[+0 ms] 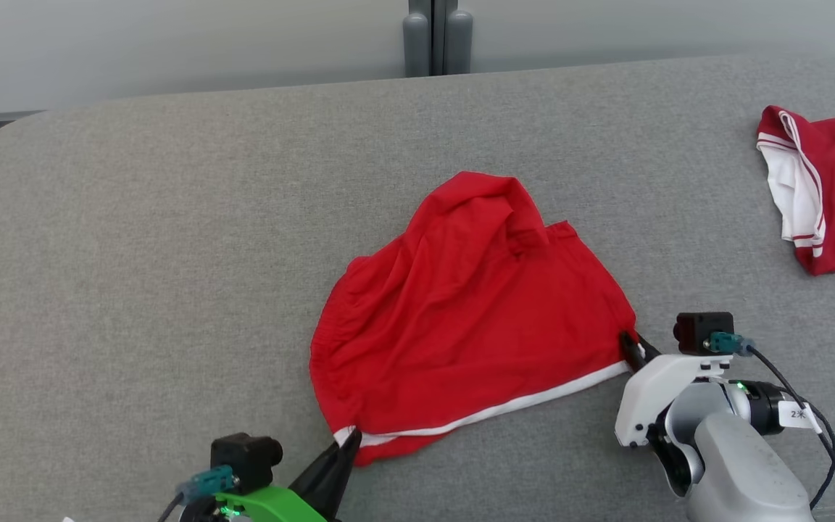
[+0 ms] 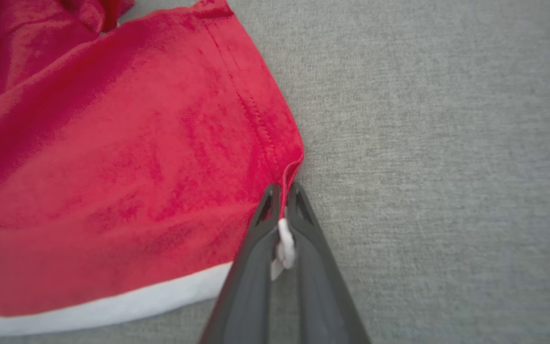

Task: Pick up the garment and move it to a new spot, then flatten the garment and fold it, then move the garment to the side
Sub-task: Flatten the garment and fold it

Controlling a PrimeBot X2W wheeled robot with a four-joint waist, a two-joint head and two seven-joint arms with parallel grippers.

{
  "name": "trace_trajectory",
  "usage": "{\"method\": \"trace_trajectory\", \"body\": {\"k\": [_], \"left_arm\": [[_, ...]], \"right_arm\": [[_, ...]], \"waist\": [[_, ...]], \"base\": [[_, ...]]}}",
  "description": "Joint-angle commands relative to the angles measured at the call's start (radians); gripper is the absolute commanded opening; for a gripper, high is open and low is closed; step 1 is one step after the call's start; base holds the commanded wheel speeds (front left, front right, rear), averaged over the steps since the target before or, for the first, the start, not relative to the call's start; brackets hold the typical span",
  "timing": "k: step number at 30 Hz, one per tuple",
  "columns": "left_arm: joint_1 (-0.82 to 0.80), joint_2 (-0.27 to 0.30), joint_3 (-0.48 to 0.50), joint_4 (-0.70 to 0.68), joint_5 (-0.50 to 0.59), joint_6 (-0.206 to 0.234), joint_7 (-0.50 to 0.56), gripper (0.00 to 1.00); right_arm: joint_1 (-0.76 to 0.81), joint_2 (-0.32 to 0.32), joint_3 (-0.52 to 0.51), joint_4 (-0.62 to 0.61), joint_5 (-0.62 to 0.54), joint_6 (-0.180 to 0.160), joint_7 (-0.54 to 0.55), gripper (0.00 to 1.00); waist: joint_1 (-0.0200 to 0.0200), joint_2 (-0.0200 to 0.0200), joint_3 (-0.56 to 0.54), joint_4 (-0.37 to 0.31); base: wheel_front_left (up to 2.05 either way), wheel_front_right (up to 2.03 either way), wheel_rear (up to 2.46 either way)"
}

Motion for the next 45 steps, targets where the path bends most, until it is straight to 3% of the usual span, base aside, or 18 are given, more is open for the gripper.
{"method": "trace_trajectory", "body": {"k": [1, 5, 9, 12, 16, 20, 25, 29, 36, 41, 45], "left_arm": [[-0.003, 0.007, 0.006, -0.029, -0.029, -0.004, 0.008, 0.00], [0.006, 0.051, 0.046, -0.180, -0.088, 0.006, 0.045, 0.00], [-0.035, 0.099, 0.099, -0.403, -0.152, 0.021, 0.129, 0.00], [-0.115, 0.140, 0.142, -0.574, -0.200, 0.049, 0.232, 0.00], [-0.312, 0.171, 0.203, -0.686, -0.294, 0.092, 0.376, 0.00], [-0.571, 0.172, 0.240, -0.631, -0.361, 0.142, 0.497, 0.00], [-0.944, 0.162, 0.226, -0.367, -0.323, 0.162, 0.575, 0.00], [-1.190, 0.119, 0.210, -0.106, -0.254, 0.129, 0.497, 0.00], [-1.437, 0.046, 0.171, 0.221, -0.116, 0.021, 0.140, 0.00], [-1.370, 0.052, 0.120, 0.341, -0.106, -0.001, -0.077, 0.00], [-1.187, 0.091, 0.005, 0.314, -0.130, -0.004, -0.226, 0.00]], "right_arm": [[0.005, 0.004, 0.011, -0.012, 0.049, -0.002, -0.005, 0.00], [0.000, -0.017, 0.002, -0.169, 0.229, -0.002, 0.007, 0.00], [0.002, -0.062, -0.034, -0.419, 0.381, -0.001, 0.074, 0.00], [-0.033, -0.077, -0.079, -0.642, 0.500, -0.001, 0.166, 0.00], [-0.132, -0.068, -0.155, -0.813, 0.545, -0.001, 0.279, 0.00], [-0.296, -0.040, -0.229, -0.866, 0.492, -0.001, 0.366, 0.00], [-0.590, 0.004, -0.311, -0.751, 0.417, -0.001, 0.422, 0.00], [-0.814, 0.008, -0.331, -0.536, 0.387, -0.002, 0.335, 0.00], [-1.070, 0.011, -0.228, -0.209, 0.457, -0.001, 0.044, 0.00], [-0.997, 0.008, -0.109, -0.130, 0.475, -0.001, -0.109, 0.00], [-0.820, 0.010, -0.010, -0.163, 0.521, -0.001, -0.167, 0.00]], "waist": [[0.0000, 0.0000, -0.008, -0.007], [0.0000, 0.0000, -0.010, -0.027], [0.0000, 0.0000, 0.006, -0.050], [0.0000, 0.0000, 0.036, -0.078], [0.0000, 0.0000, 0.093, -0.103], [0.0000, 0.0000, 0.167, -0.110], [0.0000, 0.0000, 0.317, -0.115], [0.0000, 0.0000, 0.396, -0.125], [0.0000, 0.0000, 0.502, -0.139], [0.0000, 0.0000, 0.509, -0.140], [0.0000, 0.0000, 0.482, -0.134]], "base": [[0.00, 0.00, 0.00], [0.00, 0.00, 0.00], [0.00, 0.00, 0.00], [0.00, 0.00, 0.00], [0.00, 0.00, 0.00], [0.00, 0.00, 0.00], [0.00, 0.00, 0.00], [0.00, 0.00, 0.00], [0.00, 0.00, 0.00], [0.00, 0.00, 0.00], [0.00, 0.00, 0.00]]}}
